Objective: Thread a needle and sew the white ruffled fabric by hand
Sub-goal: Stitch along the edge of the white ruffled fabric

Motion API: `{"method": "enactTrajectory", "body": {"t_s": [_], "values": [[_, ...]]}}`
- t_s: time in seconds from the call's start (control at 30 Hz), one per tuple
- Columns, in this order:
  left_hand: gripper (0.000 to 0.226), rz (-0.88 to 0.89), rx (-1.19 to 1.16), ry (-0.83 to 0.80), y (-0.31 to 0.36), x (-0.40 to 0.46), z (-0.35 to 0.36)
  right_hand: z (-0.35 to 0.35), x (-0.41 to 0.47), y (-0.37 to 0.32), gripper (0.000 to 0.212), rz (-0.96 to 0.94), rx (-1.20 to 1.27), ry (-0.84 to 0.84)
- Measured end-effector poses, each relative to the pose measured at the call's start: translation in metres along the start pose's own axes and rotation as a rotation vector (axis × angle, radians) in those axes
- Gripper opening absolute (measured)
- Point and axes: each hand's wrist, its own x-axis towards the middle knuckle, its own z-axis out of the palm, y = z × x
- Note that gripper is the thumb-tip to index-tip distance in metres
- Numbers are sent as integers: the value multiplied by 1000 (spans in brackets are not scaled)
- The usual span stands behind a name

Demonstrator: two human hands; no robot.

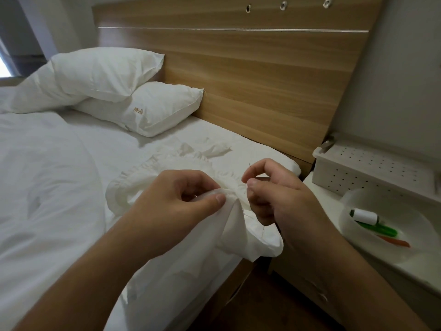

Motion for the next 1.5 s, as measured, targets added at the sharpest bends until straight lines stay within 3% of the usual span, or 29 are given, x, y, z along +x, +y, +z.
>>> {"method": "enactTrajectory", "body": {"t_s": [0.2, 0.43, 0.63, 1.23, 1.4, 1.5], "values": [[8, 1, -7, 0, 3, 0, 0, 1, -8, -4, 32, -88, -48, -36], [8, 0, -38, -2, 2, 0, -1, 2, -12, -4, 11, -158, -160, -51], [12, 13, -51, -16, 2, -1, -1, 2, -11, 0, 10, -206, -261, 16], [14, 76, 16, -34, 2, -1, -1, 2, -9, 4, 7, -157, -262, -36], [15, 119, 86, -36, 2, -2, -1, -2, -8, 1, 35, -97, -207, -137], [16, 150, 136, -37, 1, -2, -2, -1, -7, 0, 31, -75, -167, -194]]}}
